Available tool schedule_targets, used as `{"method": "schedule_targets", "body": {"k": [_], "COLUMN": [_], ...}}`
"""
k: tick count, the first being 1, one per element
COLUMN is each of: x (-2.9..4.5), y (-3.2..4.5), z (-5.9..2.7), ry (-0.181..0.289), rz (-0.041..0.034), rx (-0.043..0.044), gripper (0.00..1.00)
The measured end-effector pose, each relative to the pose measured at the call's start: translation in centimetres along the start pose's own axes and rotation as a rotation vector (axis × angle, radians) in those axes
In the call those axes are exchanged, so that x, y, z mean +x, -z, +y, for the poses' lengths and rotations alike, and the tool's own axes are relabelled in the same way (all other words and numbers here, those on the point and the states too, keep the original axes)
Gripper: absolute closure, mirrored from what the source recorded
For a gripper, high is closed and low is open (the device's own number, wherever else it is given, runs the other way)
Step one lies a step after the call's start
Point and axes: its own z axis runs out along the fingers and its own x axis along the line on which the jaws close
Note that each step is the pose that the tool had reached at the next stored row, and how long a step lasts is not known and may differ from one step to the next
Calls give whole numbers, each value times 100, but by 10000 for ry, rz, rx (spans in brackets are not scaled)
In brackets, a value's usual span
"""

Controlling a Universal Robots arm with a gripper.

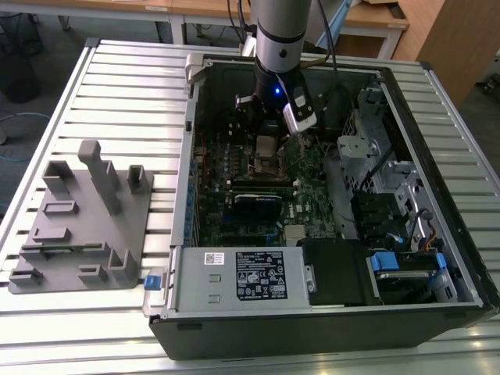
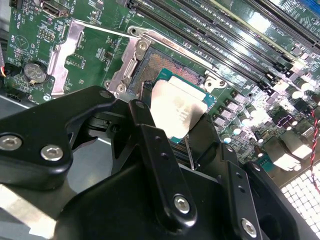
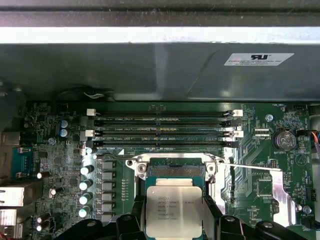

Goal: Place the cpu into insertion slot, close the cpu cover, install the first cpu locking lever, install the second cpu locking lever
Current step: 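Place the cpu into insertion slot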

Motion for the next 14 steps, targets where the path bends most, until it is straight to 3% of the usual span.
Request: {"method": "schedule_targets", "body": {"k": [8, 14], "x": [2, 3], "y": [-66, -115], "z": [-6, -11], "ry": [-12, -1037], "rz": [-10, -100], "rx": [21, 52], "gripper": [46, 46]}}
